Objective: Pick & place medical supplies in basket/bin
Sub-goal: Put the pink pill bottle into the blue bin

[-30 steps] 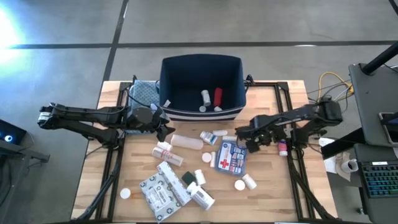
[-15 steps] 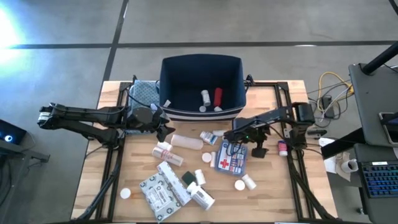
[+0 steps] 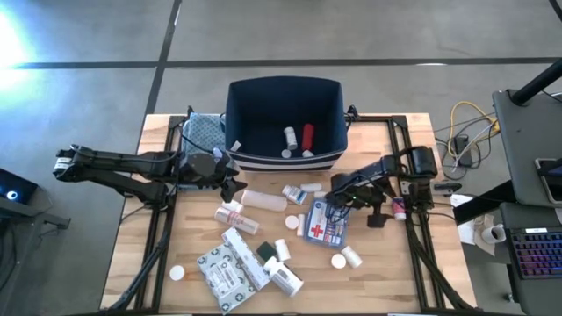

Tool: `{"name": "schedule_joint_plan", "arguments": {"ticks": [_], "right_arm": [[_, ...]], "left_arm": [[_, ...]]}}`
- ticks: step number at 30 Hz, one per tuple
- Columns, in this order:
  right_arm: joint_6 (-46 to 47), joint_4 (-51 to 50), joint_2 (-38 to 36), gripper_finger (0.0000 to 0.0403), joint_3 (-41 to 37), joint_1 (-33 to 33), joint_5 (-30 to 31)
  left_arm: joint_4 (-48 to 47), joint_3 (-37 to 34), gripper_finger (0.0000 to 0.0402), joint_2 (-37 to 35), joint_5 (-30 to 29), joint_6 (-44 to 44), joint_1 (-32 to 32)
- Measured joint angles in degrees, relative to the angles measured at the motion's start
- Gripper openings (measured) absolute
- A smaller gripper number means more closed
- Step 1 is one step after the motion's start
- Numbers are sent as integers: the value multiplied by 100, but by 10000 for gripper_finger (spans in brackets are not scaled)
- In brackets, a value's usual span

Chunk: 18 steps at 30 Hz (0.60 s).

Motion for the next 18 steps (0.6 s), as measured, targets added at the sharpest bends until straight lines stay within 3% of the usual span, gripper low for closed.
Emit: {"name": "schedule_joint_plan", "arguments": {"ticks": [9,18], "right_arm": [[-145,572,-270,368,-690,-42,-351],[-160,629,-311,368,-684,-42,-116]], "left_arm": [[-10,-111,295,0,0,1,0],[-2,-133,295,0,0,0,0]]}}
